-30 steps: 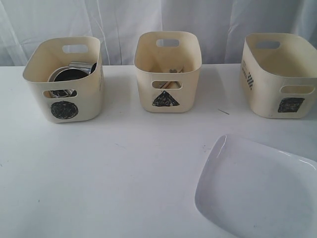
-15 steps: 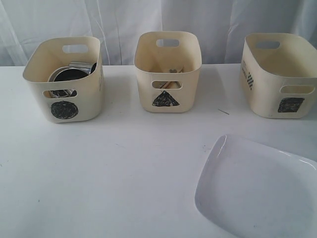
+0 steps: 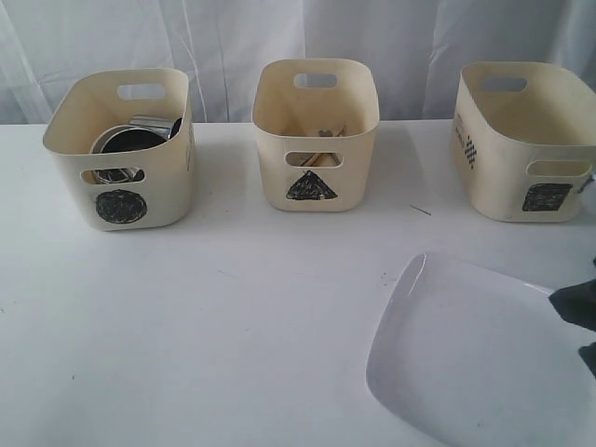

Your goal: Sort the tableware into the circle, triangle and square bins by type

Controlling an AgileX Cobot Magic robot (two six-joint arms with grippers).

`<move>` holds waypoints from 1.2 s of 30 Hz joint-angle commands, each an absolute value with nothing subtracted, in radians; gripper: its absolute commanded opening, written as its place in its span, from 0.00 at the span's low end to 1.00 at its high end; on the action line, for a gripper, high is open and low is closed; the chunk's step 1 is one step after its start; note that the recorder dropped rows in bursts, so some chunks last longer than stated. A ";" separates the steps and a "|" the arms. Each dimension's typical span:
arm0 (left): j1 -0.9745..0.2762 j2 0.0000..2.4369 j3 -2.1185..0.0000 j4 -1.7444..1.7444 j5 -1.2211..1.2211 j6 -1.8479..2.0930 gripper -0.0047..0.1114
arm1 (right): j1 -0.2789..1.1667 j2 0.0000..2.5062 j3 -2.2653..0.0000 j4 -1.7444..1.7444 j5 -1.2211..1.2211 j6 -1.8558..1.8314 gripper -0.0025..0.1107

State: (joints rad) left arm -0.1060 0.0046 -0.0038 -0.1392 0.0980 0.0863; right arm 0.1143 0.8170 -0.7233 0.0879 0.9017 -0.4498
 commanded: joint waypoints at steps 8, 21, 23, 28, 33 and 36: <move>-0.101 0.000 0.000 -0.148 0.098 0.083 0.04 | 0.252 0.900 -0.754 -0.173 0.861 -0.338 0.46; -0.101 0.000 0.000 -0.148 0.098 0.083 0.04 | 0.580 0.900 -0.560 -0.544 0.874 -0.022 0.46; -0.101 0.000 0.000 -0.148 0.098 0.083 0.04 | 0.628 0.900 -0.538 -0.551 0.849 -0.022 0.46; -0.101 0.000 0.000 -0.148 0.098 0.083 0.04 | 0.712 0.910 -0.501 -0.555 0.816 0.016 0.46; -0.101 0.000 0.000 -0.148 0.098 0.083 0.04 | 0.754 0.973 -0.494 -0.565 0.849 0.095 0.46; -0.101 0.000 0.000 -0.148 0.098 0.083 0.04 | 0.794 1.042 -0.494 -0.595 0.851 0.147 0.46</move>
State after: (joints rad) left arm -0.1060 0.0046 -0.0038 -0.1392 0.0980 0.0863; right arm 0.7624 0.9898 -0.5001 -0.5652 0.8486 0.0936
